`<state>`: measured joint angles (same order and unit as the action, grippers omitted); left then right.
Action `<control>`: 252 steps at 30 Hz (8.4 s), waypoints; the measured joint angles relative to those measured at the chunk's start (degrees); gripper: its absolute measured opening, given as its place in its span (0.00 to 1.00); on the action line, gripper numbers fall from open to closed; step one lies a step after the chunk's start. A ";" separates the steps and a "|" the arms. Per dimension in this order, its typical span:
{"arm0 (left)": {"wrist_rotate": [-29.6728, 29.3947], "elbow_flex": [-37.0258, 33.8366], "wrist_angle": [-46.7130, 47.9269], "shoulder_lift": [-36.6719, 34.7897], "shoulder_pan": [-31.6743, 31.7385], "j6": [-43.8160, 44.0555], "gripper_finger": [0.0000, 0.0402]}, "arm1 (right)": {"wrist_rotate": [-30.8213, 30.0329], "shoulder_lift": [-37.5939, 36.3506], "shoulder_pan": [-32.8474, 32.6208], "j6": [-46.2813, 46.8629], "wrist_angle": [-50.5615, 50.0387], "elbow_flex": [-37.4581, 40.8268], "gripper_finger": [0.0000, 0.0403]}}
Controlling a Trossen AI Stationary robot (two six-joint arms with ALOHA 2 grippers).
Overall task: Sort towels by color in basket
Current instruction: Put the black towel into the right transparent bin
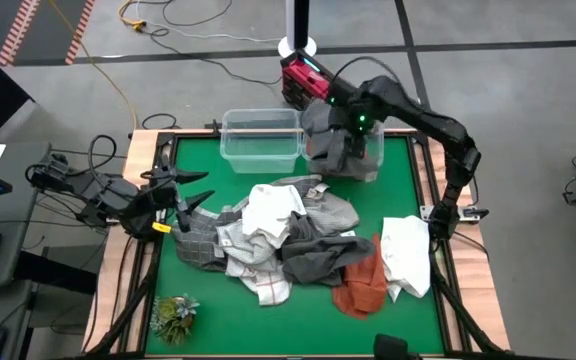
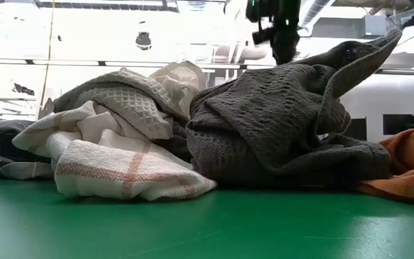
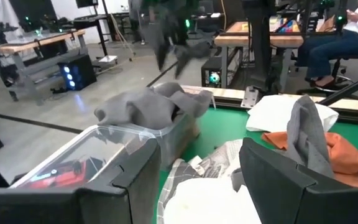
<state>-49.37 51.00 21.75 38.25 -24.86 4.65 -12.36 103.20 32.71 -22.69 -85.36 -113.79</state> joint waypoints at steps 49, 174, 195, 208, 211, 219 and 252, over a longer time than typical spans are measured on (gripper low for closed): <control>4.65 0.00 7.08 -0.01 -0.31 8.06 0.52 | 8.05 17.40 2.29 -3.40 17.81 -7.33 0.68; 11.22 0.02 18.30 -0.01 -0.22 25.15 0.52 | 10.20 13.35 7.71 -1.75 -4.57 1.66 0.05; 10.79 0.02 18.74 5.96 -0.22 18.48 0.52 | 7.87 11.35 1.40 6.33 -4.33 -0.08 0.45; 11.40 0.02 19.00 7.49 3.71 18.83 0.52 | -1.05 11.94 4.58 7.62 8.31 -6.92 0.46; 12.28 0.02 20.32 7.42 4.53 19.14 0.52 | 0.89 16.61 6.26 8.37 3.90 -6.91 0.44; 11.80 0.02 21.35 7.61 4.59 17.75 0.52 | 3.75 25.88 1.29 9.61 5.31 -6.90 0.39; 12.05 -15.41 1.06 1.56 3.19 9.15 0.52 | 11.89 5.59 -8.90 11.33 10.86 -6.83 0.55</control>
<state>-37.32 35.59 22.81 39.81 -21.67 13.80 -0.47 108.78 23.81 -11.36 -74.50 -120.62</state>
